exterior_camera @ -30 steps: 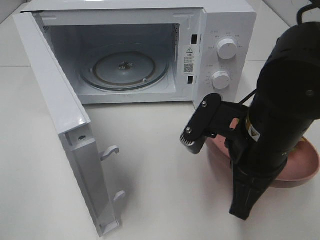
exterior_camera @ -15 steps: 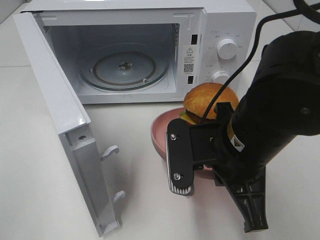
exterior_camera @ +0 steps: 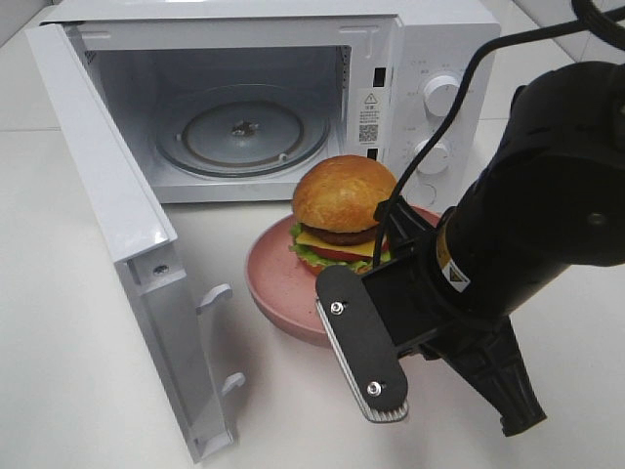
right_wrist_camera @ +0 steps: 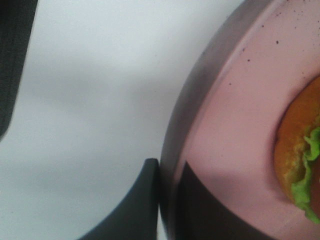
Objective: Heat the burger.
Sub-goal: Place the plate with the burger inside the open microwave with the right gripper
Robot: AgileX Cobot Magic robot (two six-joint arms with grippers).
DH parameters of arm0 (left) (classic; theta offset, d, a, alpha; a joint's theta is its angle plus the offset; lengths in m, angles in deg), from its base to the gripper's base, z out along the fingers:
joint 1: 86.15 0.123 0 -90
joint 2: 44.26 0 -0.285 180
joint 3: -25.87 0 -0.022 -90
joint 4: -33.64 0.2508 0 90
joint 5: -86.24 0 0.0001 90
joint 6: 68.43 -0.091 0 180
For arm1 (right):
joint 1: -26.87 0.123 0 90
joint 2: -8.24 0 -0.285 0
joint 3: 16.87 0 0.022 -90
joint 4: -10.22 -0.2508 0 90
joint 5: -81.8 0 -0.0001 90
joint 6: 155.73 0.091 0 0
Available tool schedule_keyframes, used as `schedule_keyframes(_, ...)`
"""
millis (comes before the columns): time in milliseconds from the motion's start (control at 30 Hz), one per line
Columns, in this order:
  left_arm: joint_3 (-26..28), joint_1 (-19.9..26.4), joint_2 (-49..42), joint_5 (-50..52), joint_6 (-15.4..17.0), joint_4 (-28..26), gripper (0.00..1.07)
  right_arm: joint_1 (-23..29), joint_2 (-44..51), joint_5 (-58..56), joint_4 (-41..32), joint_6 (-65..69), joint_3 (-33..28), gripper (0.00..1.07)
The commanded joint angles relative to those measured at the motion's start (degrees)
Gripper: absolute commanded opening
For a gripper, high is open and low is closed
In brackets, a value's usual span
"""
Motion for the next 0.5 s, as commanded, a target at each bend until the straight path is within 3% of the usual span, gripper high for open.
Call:
schedule_keyframes(33,0.0,0.1,-1.0,0.7,0.1,0.0,0.0,-0.5,0.6,6.1,2.1,-4.2,0.2,0.0)
schedule_keyframes(333,0.0,0.1,-1.0,0.7,0.1,0.0,0.0,-3.4,0.6,14.7,1.4,-8.6,0.2,0.0)
schedule_keyframes(500,0.0,0.1,-1.0,0.7,0.1,0.0,0.0,-6.9,-0.3,22.5,-5.1,-16.2,0.6,0.0)
